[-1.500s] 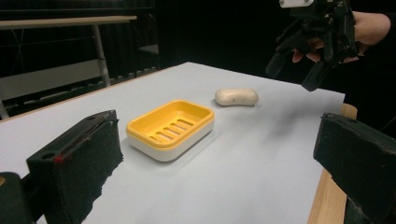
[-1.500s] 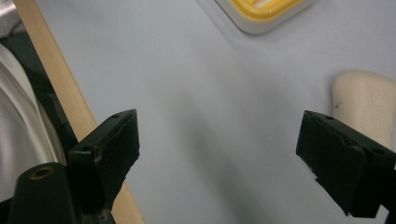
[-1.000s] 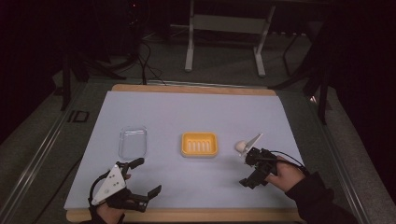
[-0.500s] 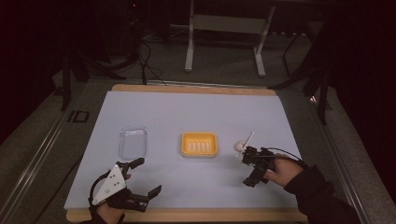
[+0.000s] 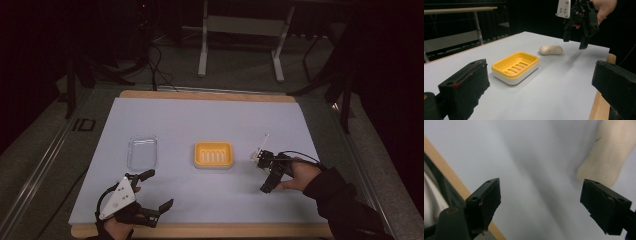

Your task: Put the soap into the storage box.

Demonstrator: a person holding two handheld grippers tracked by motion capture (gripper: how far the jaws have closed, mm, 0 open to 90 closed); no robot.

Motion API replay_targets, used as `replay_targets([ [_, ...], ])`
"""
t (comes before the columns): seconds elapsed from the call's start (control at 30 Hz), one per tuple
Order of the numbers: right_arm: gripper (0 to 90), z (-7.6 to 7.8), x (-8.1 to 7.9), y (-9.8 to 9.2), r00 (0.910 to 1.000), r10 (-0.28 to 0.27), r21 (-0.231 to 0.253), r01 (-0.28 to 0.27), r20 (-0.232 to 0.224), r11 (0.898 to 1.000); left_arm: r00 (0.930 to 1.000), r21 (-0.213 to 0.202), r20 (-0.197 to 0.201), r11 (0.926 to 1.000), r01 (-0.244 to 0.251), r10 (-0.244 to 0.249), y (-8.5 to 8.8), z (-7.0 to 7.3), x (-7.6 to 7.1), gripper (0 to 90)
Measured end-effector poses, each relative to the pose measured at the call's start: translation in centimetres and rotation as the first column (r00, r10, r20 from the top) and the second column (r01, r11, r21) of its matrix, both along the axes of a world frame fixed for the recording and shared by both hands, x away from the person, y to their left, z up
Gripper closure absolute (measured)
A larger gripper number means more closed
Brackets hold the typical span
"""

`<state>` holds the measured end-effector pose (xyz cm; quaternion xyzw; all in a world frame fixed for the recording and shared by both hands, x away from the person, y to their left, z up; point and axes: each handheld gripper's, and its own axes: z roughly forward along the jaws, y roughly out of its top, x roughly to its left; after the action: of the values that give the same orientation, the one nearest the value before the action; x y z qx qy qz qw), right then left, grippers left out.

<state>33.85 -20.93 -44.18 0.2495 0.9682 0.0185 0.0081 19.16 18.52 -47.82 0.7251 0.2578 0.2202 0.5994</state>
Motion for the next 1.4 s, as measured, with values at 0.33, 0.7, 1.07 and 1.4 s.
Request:
replay_targets([
  [0.33, 16.7, 0.5, 2.0, -0.5, 0.9972, -0.063, 0.024, 0.062, 0.039, 0.998, 1.0, 0.004, -0.002, 1.0, 0.002, -0.002, 0.0, 0.0, 0.0, 1.1],
  [0.7, 18.1, 0.9, 4.2, -1.0, 0.9904, -0.106, 0.027, 0.104, 0.089, 0.994, 1.0, 0.006, -0.001, 1.0, 0.004, -0.004, 0.0, 0.0, 0.1, 1.1],
  [1.07, 19.6, 0.1, 6.2, -2.2, 0.9801, -0.18, 0.091, 0.172, 0.084, 0.981, 1.0, 0.007, -0.002, 0.9999, 0.009, -0.009, -0.1, 0.0, 0.1, 1.1],
  [1.4, 23.8, -2.6, 7.7, -2.6, 0.9655, -0.256, 0.084, 0.252, 0.048, 0.964, 0.9999, 0.008, -0.004, 0.9999, 0.01, -0.01, -0.1, -0.1, 0.1, 1.1],
])
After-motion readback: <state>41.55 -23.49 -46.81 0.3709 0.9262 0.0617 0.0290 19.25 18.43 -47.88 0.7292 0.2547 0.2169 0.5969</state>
